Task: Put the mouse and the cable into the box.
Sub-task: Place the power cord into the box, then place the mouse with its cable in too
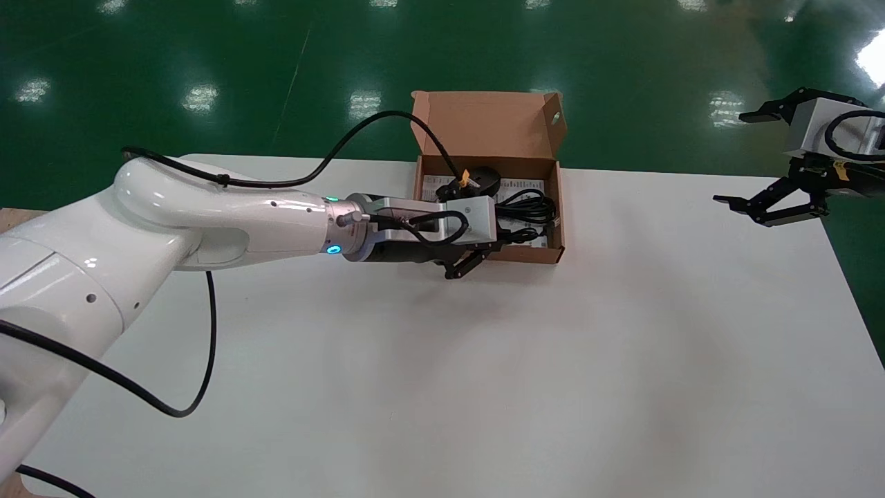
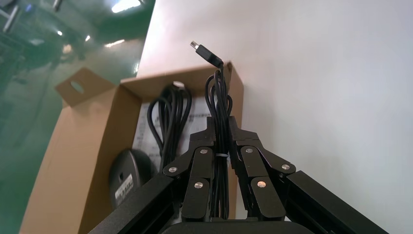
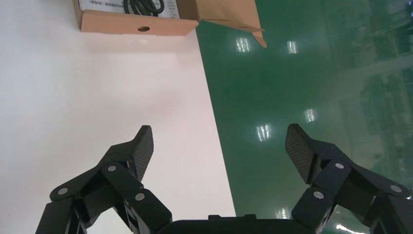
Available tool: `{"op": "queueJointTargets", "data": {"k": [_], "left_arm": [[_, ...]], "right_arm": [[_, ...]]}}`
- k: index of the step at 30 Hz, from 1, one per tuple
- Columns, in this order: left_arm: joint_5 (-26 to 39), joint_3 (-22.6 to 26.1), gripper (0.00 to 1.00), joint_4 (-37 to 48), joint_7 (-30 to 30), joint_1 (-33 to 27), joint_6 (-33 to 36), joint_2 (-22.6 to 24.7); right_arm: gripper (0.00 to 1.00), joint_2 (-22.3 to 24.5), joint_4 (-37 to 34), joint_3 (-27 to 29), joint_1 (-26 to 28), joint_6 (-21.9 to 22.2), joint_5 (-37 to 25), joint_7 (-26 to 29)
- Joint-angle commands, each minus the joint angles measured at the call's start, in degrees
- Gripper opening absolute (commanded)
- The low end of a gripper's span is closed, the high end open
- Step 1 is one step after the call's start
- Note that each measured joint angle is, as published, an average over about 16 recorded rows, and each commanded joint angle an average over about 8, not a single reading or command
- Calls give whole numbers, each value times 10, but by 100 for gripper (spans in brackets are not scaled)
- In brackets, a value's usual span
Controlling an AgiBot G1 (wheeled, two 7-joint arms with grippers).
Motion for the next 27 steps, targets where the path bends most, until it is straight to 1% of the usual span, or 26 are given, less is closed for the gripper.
{"op": "queueJointTargets", "data": {"k": [1, 14, 27], "left_arm": [[1, 6, 0, 2, -1, -1, -3, 0], [8, 35, 0, -7, 11, -19, -36, 0], [10, 58, 0, -15, 28, -22, -59, 0]], "right_arm": [[100, -1, 0, 0, 0, -1, 0, 0], [100, 4, 0, -3, 0, -13, -4, -2], [100, 7, 0, -9, 3, -7, -12, -4]]}}
